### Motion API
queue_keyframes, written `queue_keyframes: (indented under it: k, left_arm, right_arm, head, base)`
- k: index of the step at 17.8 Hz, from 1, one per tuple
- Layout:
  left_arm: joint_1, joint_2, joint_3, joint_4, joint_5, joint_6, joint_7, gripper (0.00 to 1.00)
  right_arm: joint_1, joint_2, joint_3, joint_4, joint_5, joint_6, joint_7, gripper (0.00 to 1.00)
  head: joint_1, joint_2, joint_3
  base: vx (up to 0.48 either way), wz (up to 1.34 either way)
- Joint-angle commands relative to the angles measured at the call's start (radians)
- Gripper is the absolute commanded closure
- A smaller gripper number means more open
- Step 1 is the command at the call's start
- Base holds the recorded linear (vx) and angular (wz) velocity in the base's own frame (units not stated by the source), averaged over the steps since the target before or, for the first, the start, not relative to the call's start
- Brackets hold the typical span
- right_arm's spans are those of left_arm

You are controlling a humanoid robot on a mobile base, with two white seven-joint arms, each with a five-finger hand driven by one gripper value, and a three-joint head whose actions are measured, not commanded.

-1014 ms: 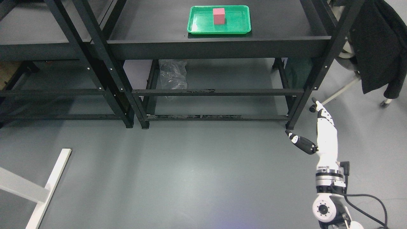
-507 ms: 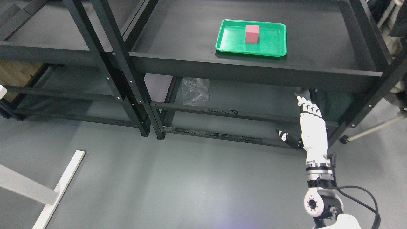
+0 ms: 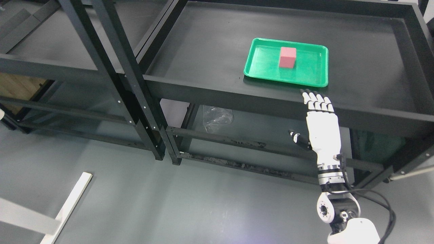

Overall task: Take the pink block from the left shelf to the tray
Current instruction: 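Drive toward the shelf and reach the right hand over the green tray, then lower the right hand onto the pink block and close the fingers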

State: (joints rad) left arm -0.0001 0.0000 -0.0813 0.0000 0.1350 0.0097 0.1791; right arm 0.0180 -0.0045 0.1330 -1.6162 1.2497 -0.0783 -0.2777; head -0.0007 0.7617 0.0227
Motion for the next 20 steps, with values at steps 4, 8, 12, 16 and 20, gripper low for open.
queue_keyframes:
  k: [4, 8, 12, 16, 20]
  left_arm:
    - [-0.029, 0.017, 0.0, -0.017, 0.0, 0.0, 0.0, 0.0]
    - [-0.029, 0.017, 0.0, -0.017, 0.0, 0.0, 0.0, 0.0]
    - [-0.029, 0.017, 0.0, -0.017, 0.0, 0.0, 0.0, 0.0]
    - [-0.031, 0.017, 0.0, -0.017, 0.0, 0.0, 0.0, 0.0]
    - [-0.029, 0.017, 0.0, -0.017, 0.0, 0.0, 0.0, 0.0]
  right_arm:
    - [0.007, -0.013, 0.039, 0.022, 0.341, 0.012, 0.02, 0.01]
    - [-0.001, -0.013, 0.039, 0.022, 0.28, 0.011, -0.003, 0.01]
    - [-0.01, -0.013, 0.039, 0.038, 0.275, 0.008, 0.014, 0.01]
    - [-0.049, -0.013, 0.037, 0.116, 0.274, 0.009, 0.147, 0.01]
    - [-0.064, -0.013, 0.036, 0.133, 0.272, 0.009, 0.195, 0.01]
  head:
    - [0.0, 0.0, 0.0]
    - [0.0, 0.0, 0.0]
    - [0.0, 0.0, 0.0]
    - [0.0, 0.0, 0.0]
    - [0.0, 0.0, 0.0]
  base:
    - [0.288, 0.0]
    - [0.28, 0.01]
    - [0.291, 0.0]
    - [0.28, -0.09]
    - [0.24, -0.22]
